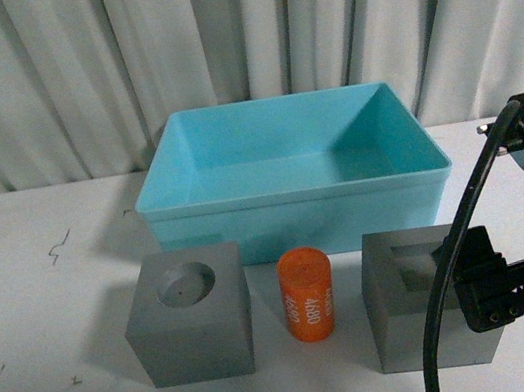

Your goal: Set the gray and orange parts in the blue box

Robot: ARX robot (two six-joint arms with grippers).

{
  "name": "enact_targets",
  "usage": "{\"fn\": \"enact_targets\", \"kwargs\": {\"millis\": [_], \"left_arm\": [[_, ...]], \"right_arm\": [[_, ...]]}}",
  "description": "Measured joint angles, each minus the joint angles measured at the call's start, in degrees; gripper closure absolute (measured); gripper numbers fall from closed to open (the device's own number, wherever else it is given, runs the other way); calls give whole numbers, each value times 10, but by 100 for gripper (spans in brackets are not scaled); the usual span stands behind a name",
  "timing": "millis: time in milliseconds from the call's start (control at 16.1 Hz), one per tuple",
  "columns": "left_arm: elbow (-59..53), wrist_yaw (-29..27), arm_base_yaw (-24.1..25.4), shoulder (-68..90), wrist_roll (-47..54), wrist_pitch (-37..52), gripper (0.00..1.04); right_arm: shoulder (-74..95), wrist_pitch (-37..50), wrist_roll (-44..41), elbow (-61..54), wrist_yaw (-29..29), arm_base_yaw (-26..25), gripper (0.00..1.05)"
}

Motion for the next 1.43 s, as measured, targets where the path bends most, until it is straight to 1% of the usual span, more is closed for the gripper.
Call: {"fn": "enact_targets", "kwargs": {"millis": [372,620,682,744,806,868,930,992,1054,1116,1240,1302,1426], "left_arm": [[0,0,0,0,0,0,7],[0,0,0,0,0,0,7],[0,0,0,0,0,0,7],[0,0,0,0,0,0,7],[0,0,0,0,0,0,7],[0,0,0,0,0,0,7],[0,0,0,0,0,0,7],[0,0,0,0,0,0,7],[0,0,0,0,0,0,7],[0,0,0,0,0,0,7],[0,0,0,0,0,0,7],[0,0,0,0,0,0,7],[0,0,0,0,0,0,7]], "right_arm": [[46,6,26,30,3,7,8],[49,-2,32,34,-5,11,50],[49,-3,33,34,-7,11,59],[49,-3,35,34,-9,11,72],[48,-3,39,33,-9,10,81],[40,-7,40,28,-7,9,85],[17,-24,44,15,-9,3,86],[-81,-77,48,0,-20,-22,86],[-203,-98,50,29,-40,-52,86],[-236,-93,50,53,-44,-64,86],[-253,-49,47,125,-44,-92,86],[-227,-19,37,159,-32,-100,86],[-142,5,37,200,-28,-106,86]]}}
